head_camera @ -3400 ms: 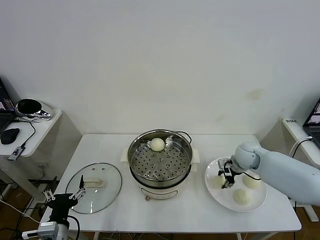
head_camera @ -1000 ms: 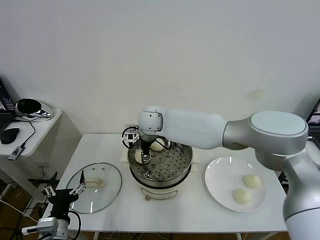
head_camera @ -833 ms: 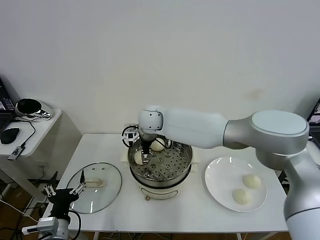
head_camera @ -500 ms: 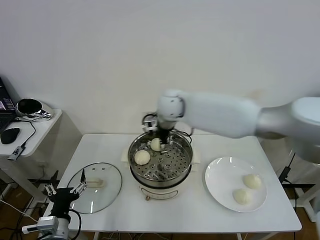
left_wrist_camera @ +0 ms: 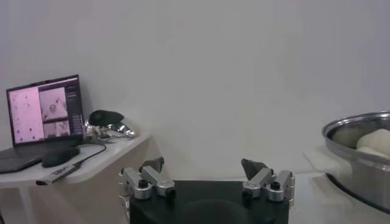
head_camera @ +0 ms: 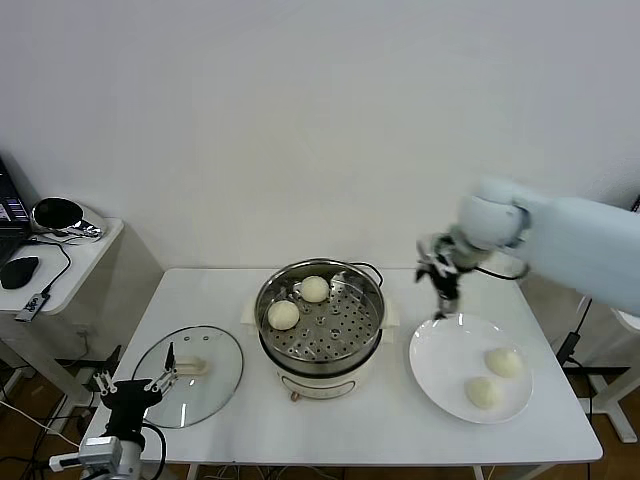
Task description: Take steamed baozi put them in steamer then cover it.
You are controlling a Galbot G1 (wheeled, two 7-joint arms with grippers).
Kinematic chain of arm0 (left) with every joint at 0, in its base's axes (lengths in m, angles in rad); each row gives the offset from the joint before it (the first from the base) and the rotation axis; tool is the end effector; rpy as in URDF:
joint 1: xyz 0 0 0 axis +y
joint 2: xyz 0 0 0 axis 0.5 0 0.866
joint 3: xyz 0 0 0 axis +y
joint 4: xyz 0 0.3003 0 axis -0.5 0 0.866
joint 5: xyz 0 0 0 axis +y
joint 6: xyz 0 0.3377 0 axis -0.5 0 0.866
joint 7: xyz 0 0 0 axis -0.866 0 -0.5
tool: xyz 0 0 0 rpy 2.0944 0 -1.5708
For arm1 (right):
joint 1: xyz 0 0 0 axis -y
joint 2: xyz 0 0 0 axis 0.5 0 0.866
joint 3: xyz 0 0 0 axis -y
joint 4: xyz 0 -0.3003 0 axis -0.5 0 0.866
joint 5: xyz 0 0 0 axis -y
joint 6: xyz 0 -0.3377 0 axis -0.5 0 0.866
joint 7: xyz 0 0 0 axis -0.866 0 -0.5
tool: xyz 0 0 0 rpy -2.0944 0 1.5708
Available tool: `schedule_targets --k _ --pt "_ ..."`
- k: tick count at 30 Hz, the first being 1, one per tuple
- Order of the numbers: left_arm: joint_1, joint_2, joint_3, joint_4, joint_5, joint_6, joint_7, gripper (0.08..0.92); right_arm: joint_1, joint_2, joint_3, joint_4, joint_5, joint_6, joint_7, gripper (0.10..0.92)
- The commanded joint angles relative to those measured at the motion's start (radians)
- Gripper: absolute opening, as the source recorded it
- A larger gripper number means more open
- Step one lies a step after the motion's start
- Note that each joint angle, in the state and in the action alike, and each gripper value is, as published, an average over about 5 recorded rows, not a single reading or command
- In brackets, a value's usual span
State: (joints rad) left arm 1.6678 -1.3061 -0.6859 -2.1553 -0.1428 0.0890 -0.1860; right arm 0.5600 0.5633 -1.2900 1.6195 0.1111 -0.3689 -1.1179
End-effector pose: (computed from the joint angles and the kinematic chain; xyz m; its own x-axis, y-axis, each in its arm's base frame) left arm 0.1691 0.0737 -0.2414 -0.9805 -0.1829 0.0719 -0.1674 0.9690 0.1818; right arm 0.4311 -0.0652 -0.0654 -0.2071 -0.0643 0.9762 -0.9521 -0.2162 -0.2163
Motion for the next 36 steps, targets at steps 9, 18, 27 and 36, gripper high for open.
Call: schedule_targets --k 9,18,27,36 --pt "0.012 -0.009 0.003 -0.007 0.012 -0.002 -0.001 0.823 -0.549 -0.234 0.32 0.051 -0.245 0.091 0.024 0.823" --pt "0.019 -0.014 0.003 -0.013 0.019 -0.002 -0.001 0.823 -0.755 -0.174 0.486 -0.021 -0.283 0.079 0.061 0.823" --pt "0.018 -0.013 -0.001 -0.011 0.019 -0.002 0.0 0.823 -0.779 -0.133 0.511 -0.093 -0.293 0.078 0.062 0.823" --pt "0.015 -0.013 -0.003 -0.007 0.018 -0.002 -0.001 0.823 -0.783 -0.096 0.516 -0.131 -0.292 0.075 0.073 0.798"
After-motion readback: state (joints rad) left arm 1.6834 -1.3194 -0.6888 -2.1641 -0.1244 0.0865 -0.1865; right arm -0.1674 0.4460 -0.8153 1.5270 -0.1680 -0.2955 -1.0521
